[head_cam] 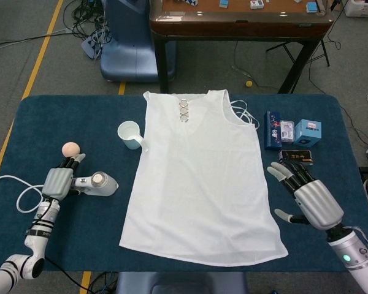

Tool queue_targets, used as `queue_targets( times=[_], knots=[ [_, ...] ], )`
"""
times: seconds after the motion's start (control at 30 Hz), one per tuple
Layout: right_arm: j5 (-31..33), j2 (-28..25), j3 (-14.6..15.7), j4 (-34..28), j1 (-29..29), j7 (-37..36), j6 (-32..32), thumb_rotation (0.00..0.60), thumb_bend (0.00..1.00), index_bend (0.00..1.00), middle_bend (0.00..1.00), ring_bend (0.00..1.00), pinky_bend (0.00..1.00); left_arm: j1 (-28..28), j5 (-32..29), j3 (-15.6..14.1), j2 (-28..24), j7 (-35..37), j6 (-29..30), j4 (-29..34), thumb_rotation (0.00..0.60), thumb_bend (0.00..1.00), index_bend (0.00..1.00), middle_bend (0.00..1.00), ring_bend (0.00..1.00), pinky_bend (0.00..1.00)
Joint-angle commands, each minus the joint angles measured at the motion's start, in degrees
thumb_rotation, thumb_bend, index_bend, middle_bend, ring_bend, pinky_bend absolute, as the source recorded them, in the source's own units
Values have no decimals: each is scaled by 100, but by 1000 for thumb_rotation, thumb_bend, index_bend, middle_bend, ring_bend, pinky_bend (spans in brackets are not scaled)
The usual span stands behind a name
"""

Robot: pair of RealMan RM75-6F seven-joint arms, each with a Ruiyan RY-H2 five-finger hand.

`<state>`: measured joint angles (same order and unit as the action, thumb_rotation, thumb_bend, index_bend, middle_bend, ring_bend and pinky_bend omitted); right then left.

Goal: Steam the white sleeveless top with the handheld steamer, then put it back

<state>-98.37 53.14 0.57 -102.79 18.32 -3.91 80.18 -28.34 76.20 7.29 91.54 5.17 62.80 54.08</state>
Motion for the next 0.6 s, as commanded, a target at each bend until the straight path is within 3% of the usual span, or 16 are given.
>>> queue_targets(
  times=[0.03, 0.33, 0.6],
  knots=[
    [34, 1, -30, 33, -18, -37, 18, 600, 192, 0, 102, 28, 51, 107, -133, 59, -268, -238, 42, 459, 600, 109, 58, 99, 94, 298],
    [309, 36, -43, 291, -146, -92, -67, 600, 195, 0, 103, 28, 51, 517, -136, 149, -984, -369, 728, 1756, 600, 110, 80, 118, 126, 298],
    [527, 315, 2, 681, -389, -116, 12, 600, 261, 0, 148, 28, 51, 1101, -86, -50, -1687, -887, 1440, 2994, 600, 110, 125, 136, 135, 298]
  ],
)
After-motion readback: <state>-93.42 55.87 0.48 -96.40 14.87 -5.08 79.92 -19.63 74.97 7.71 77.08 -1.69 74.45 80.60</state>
